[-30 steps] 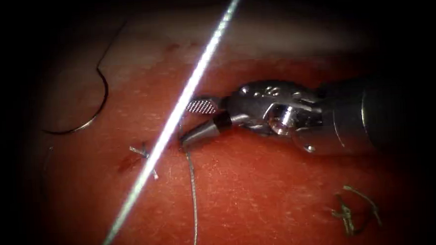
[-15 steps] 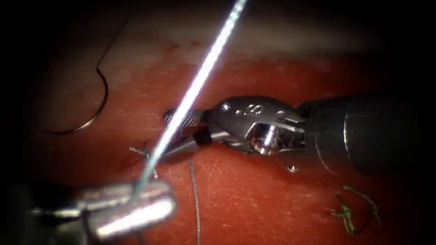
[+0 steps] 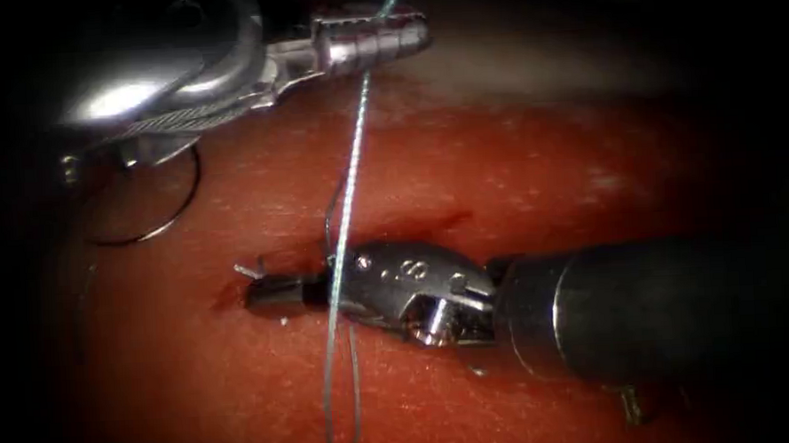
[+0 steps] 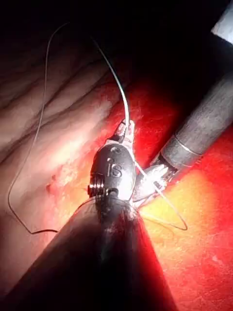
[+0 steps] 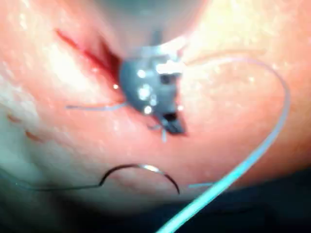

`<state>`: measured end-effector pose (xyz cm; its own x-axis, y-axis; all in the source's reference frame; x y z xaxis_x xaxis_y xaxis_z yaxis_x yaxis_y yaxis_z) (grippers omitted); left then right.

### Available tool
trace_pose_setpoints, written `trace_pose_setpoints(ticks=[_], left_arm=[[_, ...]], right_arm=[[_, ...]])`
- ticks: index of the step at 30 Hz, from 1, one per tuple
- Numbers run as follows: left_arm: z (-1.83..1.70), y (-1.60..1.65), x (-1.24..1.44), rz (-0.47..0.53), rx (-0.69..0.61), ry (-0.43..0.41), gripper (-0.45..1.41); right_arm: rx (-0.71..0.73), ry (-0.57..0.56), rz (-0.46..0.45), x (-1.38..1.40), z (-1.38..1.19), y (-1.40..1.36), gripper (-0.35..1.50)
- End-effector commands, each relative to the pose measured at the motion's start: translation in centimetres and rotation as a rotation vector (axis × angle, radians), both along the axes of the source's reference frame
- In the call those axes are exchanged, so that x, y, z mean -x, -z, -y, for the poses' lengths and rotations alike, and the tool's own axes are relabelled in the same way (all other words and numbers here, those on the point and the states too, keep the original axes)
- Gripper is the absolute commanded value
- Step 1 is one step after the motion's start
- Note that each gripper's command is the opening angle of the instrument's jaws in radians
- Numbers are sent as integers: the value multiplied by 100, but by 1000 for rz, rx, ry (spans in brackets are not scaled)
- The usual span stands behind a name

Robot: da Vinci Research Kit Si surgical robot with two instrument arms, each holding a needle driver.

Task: Wound Closure

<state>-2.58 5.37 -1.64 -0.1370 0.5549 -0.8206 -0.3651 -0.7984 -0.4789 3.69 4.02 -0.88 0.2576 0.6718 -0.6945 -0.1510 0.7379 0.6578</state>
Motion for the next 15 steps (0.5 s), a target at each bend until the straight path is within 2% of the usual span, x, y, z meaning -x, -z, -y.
trace_pose_setpoints(ticks=[1, 2, 3, 7, 8, 15], left_arm=[[6, -25, -1, -27, 40, -30, -35], [6, -25, -1, -27, 40, -30, -35], [11, -45, -6, -52, 67, -54, -35], [25, -84, -8, -71, 105, -57, -35], [27, -96, -6, -78, 115, -56, -35], [14, -125, 14, -96, 132, -45, -35]], right_arm=[[-3, -7, -18, -6, 6, -2, -35], [-3, -7, -18, -6, 6, -2, -35], [-2, -14, -34, -6, 7, 0, -35], [2, -33, -64, -12, 11, 2, -35], [3, -42, -73, -16, 12, 2, -30], [6, -98, -91, -27, 11, 5, -25]])
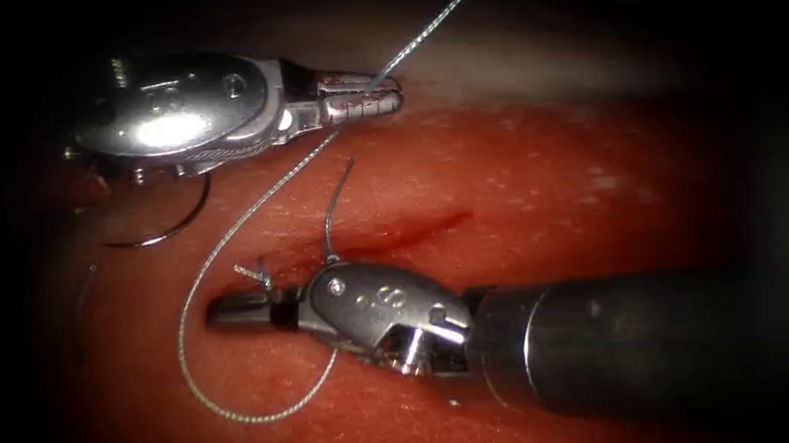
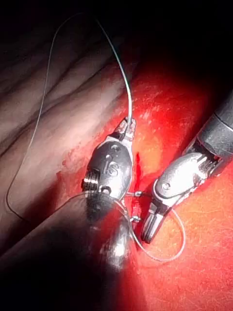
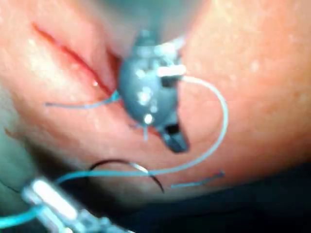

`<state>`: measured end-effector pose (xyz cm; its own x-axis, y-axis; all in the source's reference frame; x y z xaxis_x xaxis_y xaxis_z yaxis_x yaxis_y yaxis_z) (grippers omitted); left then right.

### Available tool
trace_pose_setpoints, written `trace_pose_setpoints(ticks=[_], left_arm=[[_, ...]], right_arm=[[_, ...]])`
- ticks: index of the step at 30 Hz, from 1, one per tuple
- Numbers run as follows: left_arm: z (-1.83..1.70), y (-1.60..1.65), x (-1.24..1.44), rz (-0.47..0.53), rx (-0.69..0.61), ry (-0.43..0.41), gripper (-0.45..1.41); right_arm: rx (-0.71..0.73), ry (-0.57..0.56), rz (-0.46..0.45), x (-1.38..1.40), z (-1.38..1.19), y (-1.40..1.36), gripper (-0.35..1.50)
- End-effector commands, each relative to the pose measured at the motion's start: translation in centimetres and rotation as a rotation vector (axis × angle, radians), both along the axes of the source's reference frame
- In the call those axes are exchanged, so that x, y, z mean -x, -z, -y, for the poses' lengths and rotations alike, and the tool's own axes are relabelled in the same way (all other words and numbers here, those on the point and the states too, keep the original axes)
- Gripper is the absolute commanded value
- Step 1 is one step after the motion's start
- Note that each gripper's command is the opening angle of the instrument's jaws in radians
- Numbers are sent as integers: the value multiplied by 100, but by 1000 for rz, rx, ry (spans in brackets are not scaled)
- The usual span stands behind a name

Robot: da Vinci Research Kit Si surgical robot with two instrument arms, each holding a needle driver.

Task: Wound Closure

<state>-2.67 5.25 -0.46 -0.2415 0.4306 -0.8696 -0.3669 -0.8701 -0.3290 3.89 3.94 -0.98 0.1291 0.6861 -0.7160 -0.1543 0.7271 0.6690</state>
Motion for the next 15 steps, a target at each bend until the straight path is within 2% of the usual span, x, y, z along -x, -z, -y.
trace_pose_setpoints(ticks=[1, 7, 9, 15], left_arm=[[3, -7, 5, 1, -5, 0, -35], [-8, -13, 19, 2, -57, 43, -35], [-10, -13, 22, 2, -82, 68, -35], [-16, -8, 24, 6, -128, 104, -35]], right_arm=[[1, -8, 4, -7, 3, -5, -25], [9, -81, 45, -21, -6, -9, -23], [11, -98, 73, -31, -6, -9, -10], [15, -163, 164, -50, -5, -12, 7]])
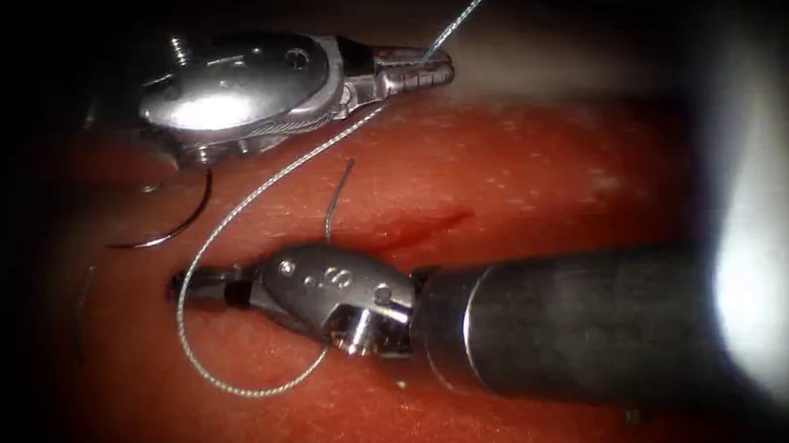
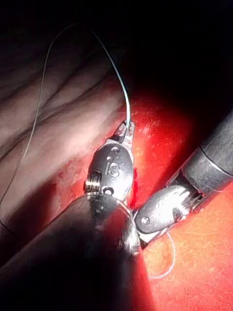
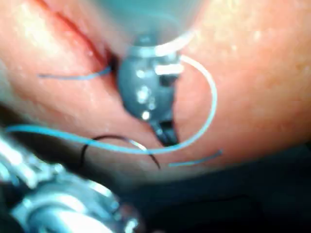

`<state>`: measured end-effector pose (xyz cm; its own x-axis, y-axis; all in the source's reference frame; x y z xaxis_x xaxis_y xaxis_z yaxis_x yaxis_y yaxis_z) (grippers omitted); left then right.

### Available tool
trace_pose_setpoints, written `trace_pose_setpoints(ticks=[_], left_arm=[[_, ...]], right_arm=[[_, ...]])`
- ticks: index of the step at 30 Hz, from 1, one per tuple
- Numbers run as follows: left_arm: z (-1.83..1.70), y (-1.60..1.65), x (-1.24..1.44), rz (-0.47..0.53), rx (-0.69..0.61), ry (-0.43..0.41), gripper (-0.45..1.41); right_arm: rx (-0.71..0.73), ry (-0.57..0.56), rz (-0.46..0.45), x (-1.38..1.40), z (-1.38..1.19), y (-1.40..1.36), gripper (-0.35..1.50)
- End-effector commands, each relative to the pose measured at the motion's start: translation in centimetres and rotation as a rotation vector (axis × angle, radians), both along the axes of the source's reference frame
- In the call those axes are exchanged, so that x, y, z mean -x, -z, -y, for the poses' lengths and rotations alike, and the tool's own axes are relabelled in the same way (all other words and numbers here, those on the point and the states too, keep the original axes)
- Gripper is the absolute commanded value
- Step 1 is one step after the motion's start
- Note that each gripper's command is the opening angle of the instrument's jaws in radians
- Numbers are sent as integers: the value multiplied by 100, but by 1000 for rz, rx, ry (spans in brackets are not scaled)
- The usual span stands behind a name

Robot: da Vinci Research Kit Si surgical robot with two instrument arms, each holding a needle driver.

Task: Wound Closure

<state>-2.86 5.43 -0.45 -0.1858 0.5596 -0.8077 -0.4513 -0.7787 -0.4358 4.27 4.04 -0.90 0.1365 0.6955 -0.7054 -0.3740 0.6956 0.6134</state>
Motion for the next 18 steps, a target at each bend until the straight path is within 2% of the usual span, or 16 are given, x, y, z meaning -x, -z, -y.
trace_pose_setpoints(ticks=[1, 2, 3, 7, 9, 11, 16, 17, 18], left_arm=[[1, -6, 5, 1, -1, 0, -35], [0, -6, 5, 1, -2, 1, -35], [-1, -7, 6, 1, -2, 2, -35], [0, -13, 8, -6, -2, 7, -35], [0, -16, 8, -4, 4, -2, -35], [2, -24, 9, -1, 14, -19, -35], [5, -41, 6, 2, 26, -39, -35], [5, -49, 3, 0, 37, -48, -35], [6, -52, 2, 1, 35, -47, -35]], right_arm=[[-2, -8, 1, -17, 6, -5, 7], [-3, -2, -10, -20, 7, -5, 7], [-4, 5, -29, -24, 9, -4, -5], [-25, 5, -134, -33, 16, 7, -15], [-29, -1, -146, -33, 17, 8, -15], [-45, -11, -187, -33, 17, 8, -8], [-116, -31, -360, -28, 19, 11, 2], [-139, -37, -419, -27, 20, 15, 12], [-147, -39, -453, -26, 20, 18, 12]])
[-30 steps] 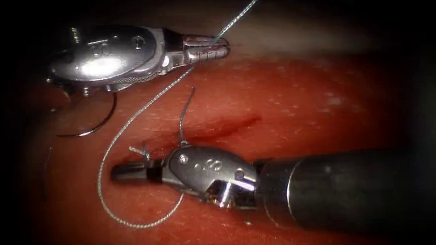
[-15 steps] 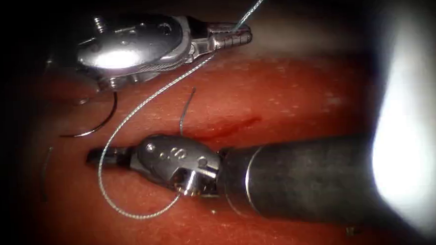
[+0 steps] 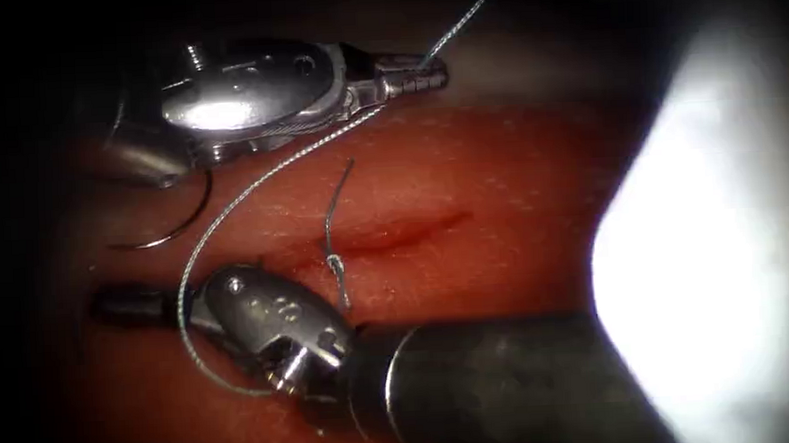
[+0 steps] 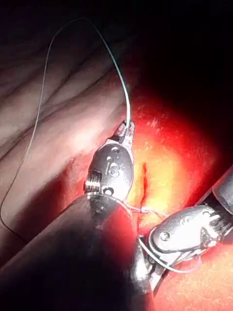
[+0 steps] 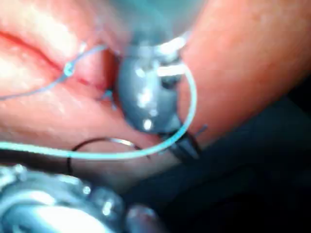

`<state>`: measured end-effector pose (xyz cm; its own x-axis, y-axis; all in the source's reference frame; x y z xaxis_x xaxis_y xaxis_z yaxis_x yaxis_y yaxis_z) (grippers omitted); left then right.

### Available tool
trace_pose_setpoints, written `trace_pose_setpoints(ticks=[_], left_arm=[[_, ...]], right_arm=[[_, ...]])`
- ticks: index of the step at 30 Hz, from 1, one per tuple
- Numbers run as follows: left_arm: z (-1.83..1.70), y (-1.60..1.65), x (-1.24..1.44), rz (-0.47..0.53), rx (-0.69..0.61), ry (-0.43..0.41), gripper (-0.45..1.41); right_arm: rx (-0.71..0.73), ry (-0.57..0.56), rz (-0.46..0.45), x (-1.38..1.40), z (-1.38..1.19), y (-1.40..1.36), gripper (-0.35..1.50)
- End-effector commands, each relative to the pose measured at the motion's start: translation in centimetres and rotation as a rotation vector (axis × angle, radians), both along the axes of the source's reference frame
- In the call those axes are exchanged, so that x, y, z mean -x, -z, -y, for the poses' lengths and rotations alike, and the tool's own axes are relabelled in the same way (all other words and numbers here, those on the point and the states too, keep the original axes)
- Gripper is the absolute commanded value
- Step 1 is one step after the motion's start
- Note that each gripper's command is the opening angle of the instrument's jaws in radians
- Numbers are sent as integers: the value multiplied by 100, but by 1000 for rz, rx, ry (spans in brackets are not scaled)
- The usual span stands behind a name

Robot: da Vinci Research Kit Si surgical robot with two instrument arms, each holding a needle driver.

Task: Wound Closure

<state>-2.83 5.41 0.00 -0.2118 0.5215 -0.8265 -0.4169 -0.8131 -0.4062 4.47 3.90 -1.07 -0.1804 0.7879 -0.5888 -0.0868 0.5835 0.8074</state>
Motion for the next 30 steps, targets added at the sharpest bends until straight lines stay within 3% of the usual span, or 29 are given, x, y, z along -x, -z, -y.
trace_pose_setpoints(ticks=[1, 5, 6, 11, 15, 20, 22, 30], left_arm=[[4, -10, 4, 2, 2, -4, -35], [8, -21, -2, 3, 3, -8, -35], [11, -26, -6, 4, 3, -10, -35], [20, -38, -16, 7, 0, -16, -35], [28, -48, -26, 12, 0, -27, -35], [35, -57, -39, 11, -7, -18, -35], [48, -62, -53, 12, -11, -11, -35], [80, -59, -82, 15, -16, 2, -35]], right_arm=[[-15, -1, -57, -4, 5, 6, 16], [-23, -15, -137, 6, 1, 29, 34], [-28, -33, -182, 12, -2, 43, 49], [-34, -57, -262, 26, -6, 65, 69], [-41, -64, -304, 44, -8, 79, 71], [-52, -78, -294, 66, -8, 76, 71], [-72, -122, -267, 87, -10, 73, 73], [-89, -214, -213, 111, -19, 62, 74]])
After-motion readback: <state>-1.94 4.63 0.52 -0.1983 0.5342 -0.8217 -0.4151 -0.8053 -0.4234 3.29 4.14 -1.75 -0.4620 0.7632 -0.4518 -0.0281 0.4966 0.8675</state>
